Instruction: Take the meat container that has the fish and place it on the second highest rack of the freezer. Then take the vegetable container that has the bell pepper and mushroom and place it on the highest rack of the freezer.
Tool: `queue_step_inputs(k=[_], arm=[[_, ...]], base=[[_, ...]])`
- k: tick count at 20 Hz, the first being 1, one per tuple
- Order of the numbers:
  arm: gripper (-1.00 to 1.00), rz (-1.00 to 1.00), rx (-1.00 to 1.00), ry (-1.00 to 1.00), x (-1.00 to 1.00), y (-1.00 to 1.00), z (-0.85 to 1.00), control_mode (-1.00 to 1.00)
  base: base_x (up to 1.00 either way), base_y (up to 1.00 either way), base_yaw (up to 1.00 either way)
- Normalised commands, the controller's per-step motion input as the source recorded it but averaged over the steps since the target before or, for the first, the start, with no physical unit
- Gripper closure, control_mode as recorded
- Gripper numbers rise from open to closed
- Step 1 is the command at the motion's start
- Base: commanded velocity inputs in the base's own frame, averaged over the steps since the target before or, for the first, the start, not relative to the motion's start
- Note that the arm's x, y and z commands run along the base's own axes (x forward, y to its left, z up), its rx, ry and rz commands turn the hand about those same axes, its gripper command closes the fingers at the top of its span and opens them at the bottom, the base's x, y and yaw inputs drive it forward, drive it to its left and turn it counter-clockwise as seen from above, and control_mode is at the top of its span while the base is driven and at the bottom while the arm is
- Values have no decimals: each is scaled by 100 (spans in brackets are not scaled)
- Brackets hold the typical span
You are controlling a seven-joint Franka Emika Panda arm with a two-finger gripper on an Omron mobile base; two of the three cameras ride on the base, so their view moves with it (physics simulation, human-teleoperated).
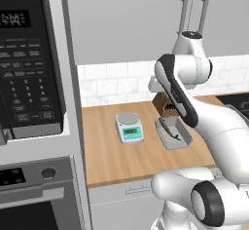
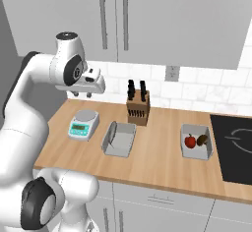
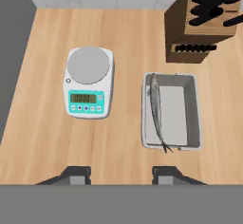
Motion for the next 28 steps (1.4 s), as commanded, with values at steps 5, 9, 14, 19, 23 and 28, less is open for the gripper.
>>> queue_step_inputs(k=[5,9,14,19,23,28], arm=[[-100,0,1,-2,-22,-8,0,-100],[-100,-12,4,3,-27,-54,-24,-100],[-100,-30,15,26,0,-83,-55,-100],[-100,-35,13,28,0,-55,-70,-100],[-100,-37,5,18,0,-20,-73,-100],[-100,-35,0,6,0,-15,-83,-100]], base=[[0,0,0],[0,0,0],[0,0,0],[0,0,0],[0,0,0],[0,0,0]])
